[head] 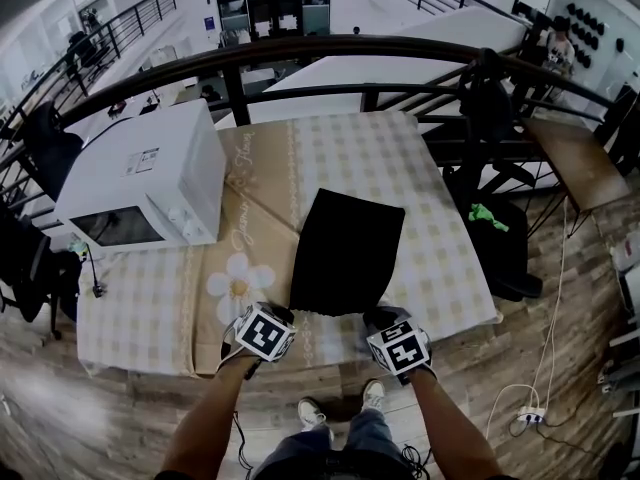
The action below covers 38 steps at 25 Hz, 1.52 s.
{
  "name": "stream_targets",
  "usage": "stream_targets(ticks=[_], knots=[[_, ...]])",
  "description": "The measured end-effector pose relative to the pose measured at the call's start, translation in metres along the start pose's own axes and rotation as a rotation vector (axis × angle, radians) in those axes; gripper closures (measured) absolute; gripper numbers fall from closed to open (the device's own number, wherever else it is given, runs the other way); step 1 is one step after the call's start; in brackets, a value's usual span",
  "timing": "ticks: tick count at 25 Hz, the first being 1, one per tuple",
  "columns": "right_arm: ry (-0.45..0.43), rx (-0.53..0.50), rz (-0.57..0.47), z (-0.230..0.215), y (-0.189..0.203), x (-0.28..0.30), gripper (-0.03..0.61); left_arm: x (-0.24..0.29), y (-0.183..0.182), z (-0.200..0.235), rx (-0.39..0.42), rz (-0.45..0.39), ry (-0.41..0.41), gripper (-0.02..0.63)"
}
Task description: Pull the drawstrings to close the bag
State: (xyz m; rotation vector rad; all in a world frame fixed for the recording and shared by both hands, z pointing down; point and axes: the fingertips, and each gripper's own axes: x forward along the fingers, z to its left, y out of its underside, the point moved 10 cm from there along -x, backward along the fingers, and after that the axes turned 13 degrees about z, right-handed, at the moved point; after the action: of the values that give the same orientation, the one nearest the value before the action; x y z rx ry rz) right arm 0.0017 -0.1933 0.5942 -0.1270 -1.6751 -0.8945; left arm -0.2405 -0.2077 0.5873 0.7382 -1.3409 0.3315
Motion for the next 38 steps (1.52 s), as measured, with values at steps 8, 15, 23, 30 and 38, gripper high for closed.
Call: stream_targets(ticks=[8,15,23,30,38], knots=[[0.026,-0.019,-0.013,-0.004,-0.002,-0.009,0.545,-0.009,0.001,0.002,-0.031,-0.055,-0.037,0.581],[0.065,-0.033,-0.059,-0.015,-0.013,-0.029,0.545,-0.027,-0.006,0.000,-0.056,-0.129,-0.083,0.581],[0.108,-0.068,-0.124,-0.028,-0.033,-0.054,0.545,-0.062,-0.020,0.001,-0.136,-0.243,-0.135,0.581],[0.141,-0.096,-0.207,-0.041,-0.059,-0.080,0.546,-0.100,-0.038,0.005,-0.179,-0.355,-0.191,0.581],[0.177,-0.123,-0.309,-0.057,-0.089,-0.115,0.545,-0.138,-0.057,0.004,-0.222,-0.473,-0.247,0.581]])
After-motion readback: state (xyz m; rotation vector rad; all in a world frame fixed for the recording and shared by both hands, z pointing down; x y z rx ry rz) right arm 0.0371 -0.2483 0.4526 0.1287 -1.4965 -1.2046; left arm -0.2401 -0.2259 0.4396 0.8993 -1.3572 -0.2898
